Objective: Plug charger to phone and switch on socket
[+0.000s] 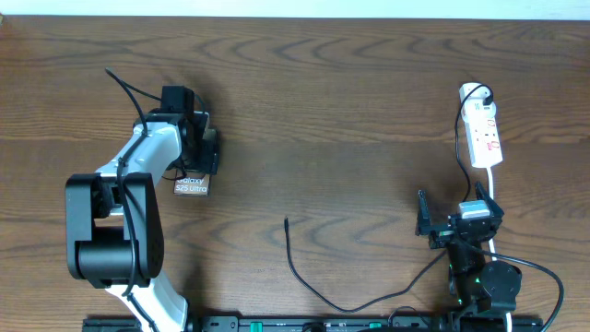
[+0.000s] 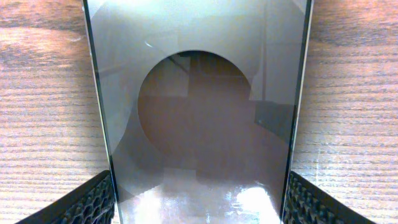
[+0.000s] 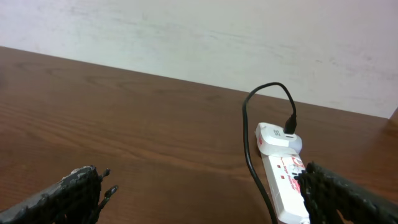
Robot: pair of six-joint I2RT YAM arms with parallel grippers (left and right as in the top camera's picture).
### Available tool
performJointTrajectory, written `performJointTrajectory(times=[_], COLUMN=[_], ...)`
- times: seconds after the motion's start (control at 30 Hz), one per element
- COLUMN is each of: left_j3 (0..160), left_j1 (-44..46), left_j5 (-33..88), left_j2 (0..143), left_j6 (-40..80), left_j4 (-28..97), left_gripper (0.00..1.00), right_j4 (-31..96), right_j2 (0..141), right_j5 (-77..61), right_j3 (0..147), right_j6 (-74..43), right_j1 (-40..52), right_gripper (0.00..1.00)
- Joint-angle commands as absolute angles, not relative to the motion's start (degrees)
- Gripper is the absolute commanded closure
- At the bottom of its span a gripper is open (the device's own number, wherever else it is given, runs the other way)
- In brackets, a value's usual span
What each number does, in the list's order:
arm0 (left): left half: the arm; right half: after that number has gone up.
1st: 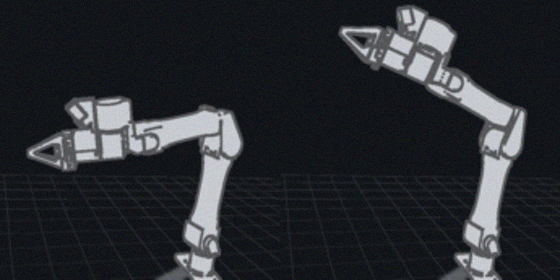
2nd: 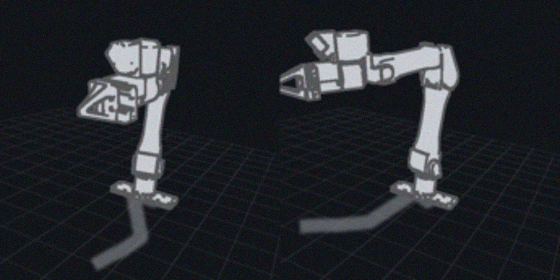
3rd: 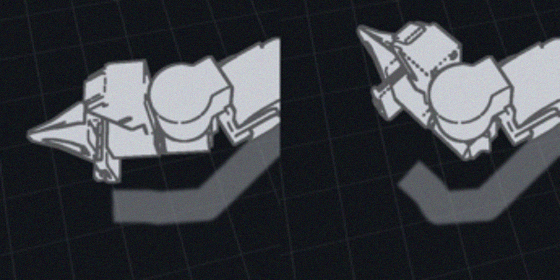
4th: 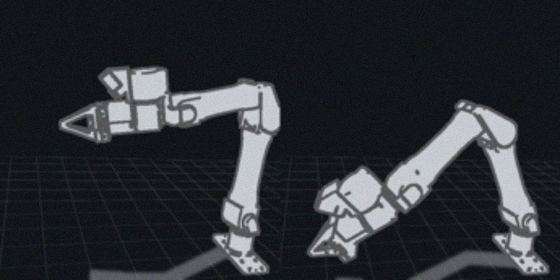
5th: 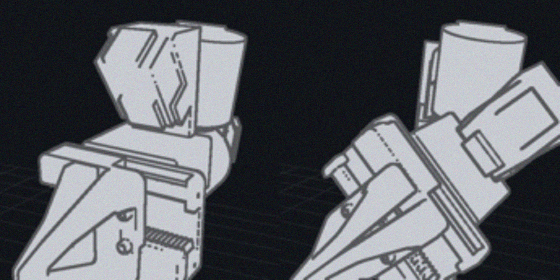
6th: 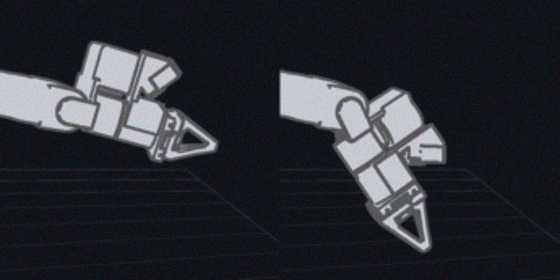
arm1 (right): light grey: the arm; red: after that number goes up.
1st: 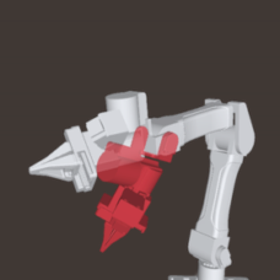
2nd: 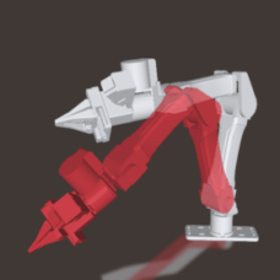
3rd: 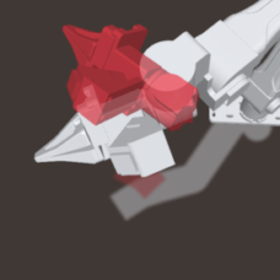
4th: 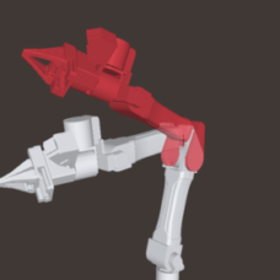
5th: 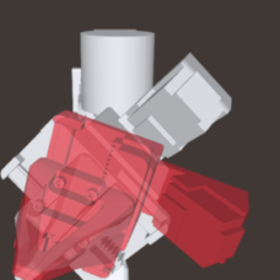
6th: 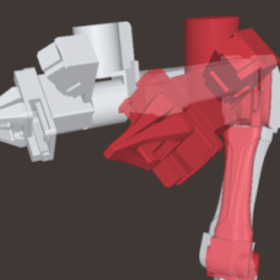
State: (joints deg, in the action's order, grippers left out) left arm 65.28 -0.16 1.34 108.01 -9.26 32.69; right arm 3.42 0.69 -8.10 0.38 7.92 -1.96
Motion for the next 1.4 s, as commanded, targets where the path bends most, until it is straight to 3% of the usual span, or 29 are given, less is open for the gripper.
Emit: performJointTrajectory(times=[0.0, 0.93, 1.37], left_j3=[65.93, 65.93, 67.0], left_j1=[-0.21, -0.21, -0.21], left_j5=[-0.47, 4.99, 41.06], left_j2=[107.02, 103.28, 103.28], left_j6=[-10.07, -10.07, -6.94], left_j4=[33.19, 33.56, 32.1], left_gripper=[0.93, 0.93, 0.93], right_j4=[3.66, 3.66, 3.66], right_j2=[0.49, 0.49, 0.49], right_j5=[-8.1, -8.1, -8.1], right_j3=[0.32, 0.32, 0.32], right_j6=[7.31, 7.31, 7.31], right_j1=[-1.74, -1.74, -1.74], right_gripper=[0.01, 0.01, 0.01])
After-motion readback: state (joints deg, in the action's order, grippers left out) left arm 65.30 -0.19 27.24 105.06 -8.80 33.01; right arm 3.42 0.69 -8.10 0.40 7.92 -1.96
